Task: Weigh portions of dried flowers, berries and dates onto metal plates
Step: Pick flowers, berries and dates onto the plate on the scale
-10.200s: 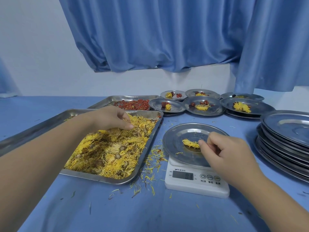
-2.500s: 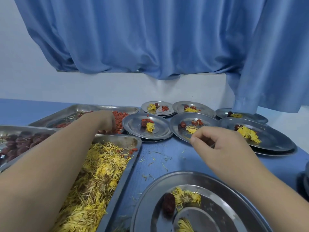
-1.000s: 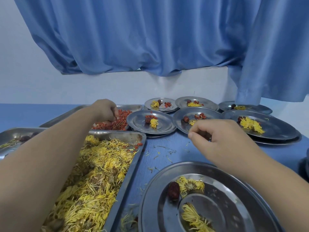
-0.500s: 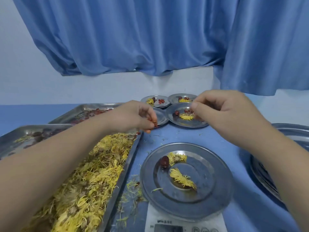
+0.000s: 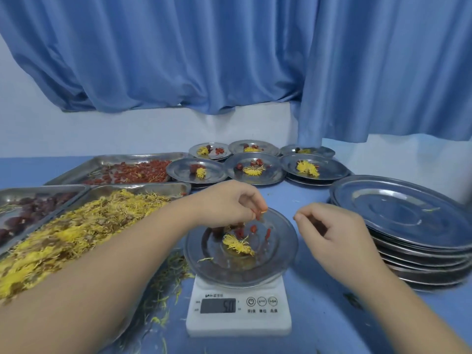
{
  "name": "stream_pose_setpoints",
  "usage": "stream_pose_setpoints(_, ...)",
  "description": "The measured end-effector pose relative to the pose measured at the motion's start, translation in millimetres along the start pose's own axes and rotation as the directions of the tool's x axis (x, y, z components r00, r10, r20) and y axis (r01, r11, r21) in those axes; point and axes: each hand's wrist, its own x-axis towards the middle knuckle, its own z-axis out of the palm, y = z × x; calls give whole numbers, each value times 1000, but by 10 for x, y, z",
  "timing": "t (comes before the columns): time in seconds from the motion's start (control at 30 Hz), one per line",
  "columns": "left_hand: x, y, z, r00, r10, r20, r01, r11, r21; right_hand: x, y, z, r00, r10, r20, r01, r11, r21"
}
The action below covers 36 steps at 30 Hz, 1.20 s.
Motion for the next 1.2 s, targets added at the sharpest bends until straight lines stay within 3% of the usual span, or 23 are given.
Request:
stream_pose_setpoints(0.1,-29,-49,-16,997,17,-74,-21,998,-60,-17,22,-5,1000,-18,6,18,999,-27)
stream_pose_setpoints(0.27,-34,-114,54,985,17,-172,-16,1000,8,-29,16,-4,1000,-2,28,3,1000,-26)
stream_pose_setpoints(0.4,-56,-102,113,982,25,-189,-6,995,98,-30,14,-5,999,18,37,-17,1000,-19)
stream_pose_setpoints(0.57,-94,-29,146,979,-16,-203,27,998,55,-34,15,-16,998,37,45,-37,999,-5)
stream_pose_setpoints(0.73,-132,-27,166,969,-117,-218,50,955,-292,-34,23,-10,998,49,50,-49,999,-5)
stream_pose_setpoints(0.9,-140,-9,255,966,-111,-232,41,957,-287,-35,28,-8,996,62,67,-63,998,9)
stream_pose_setpoints(1.07,-230,-35,286,948,-178,-263,1,829,-560,-25,11,-16,995,59,82,-61,998,16)
stream_pose_setpoints(1.2,-416,-114,266,935,-147,-322,-61,829,-555,-28,7,3,993,64,102,-66,998,24)
